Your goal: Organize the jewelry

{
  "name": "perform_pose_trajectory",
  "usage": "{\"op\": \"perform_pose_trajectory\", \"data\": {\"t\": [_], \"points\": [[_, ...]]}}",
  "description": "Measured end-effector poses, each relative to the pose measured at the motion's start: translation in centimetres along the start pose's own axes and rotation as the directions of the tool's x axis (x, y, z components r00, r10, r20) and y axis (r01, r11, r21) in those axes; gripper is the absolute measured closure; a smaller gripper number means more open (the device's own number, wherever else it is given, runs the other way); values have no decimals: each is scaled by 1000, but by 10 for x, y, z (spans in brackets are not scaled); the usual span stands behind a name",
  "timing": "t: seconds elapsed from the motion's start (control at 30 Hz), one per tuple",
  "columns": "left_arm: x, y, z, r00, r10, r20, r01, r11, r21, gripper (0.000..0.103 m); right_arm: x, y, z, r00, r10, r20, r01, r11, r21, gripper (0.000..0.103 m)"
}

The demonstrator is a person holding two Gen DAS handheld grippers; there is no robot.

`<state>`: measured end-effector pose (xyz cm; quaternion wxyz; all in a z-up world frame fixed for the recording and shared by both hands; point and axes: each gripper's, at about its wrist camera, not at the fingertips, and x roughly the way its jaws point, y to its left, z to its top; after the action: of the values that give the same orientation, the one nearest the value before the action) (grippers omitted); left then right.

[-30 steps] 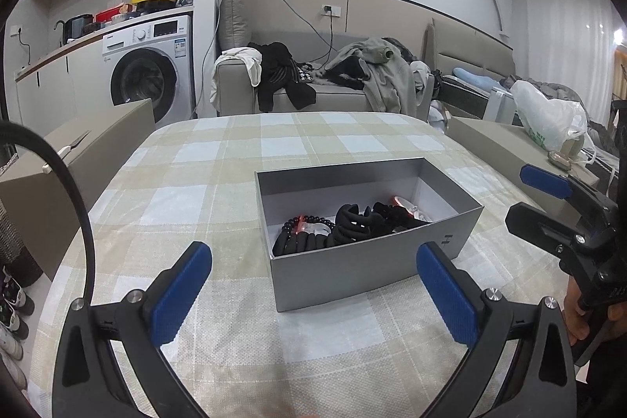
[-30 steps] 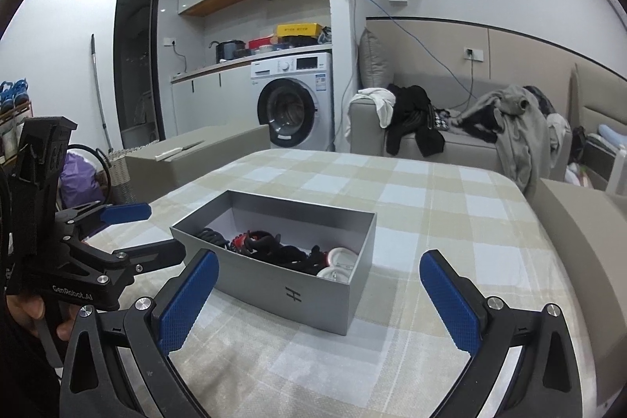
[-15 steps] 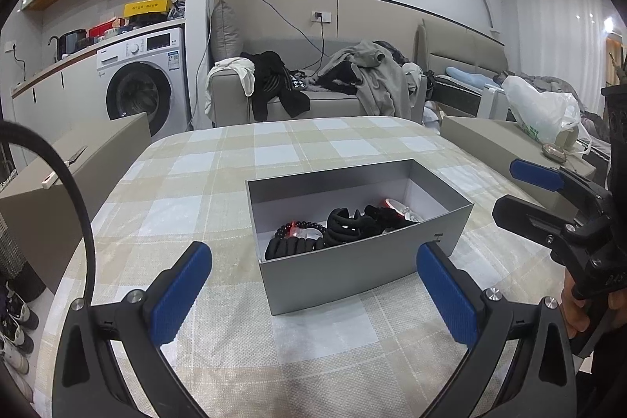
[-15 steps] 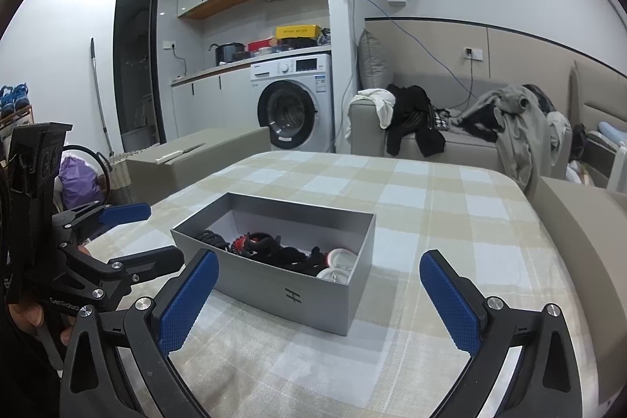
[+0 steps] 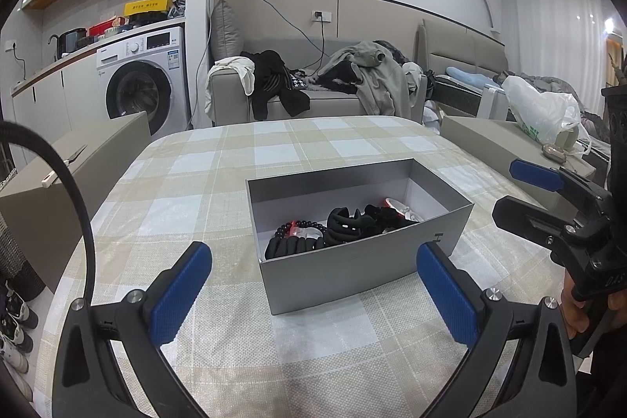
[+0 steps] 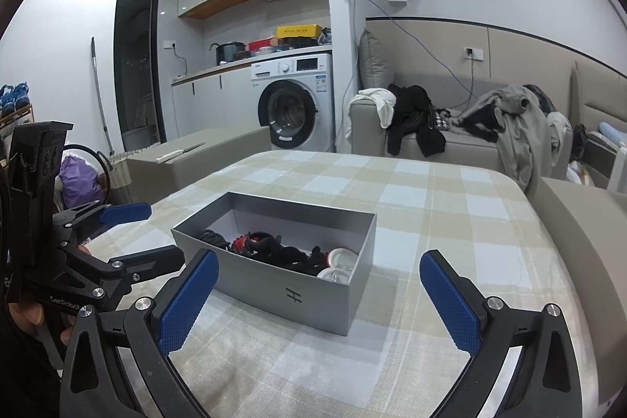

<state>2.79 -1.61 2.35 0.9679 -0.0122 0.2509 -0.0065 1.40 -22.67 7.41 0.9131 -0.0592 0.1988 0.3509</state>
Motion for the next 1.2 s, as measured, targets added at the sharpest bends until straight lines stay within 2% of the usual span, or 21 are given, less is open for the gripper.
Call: {"op": "perform_pose_trajectory", "data": {"t": [1.2], "points": [[0, -1, 0, 1000, 2, 5, -2, 1000, -2, 1, 0, -1, 0, 1000, 0, -2, 0, 1000, 0, 0]]}}
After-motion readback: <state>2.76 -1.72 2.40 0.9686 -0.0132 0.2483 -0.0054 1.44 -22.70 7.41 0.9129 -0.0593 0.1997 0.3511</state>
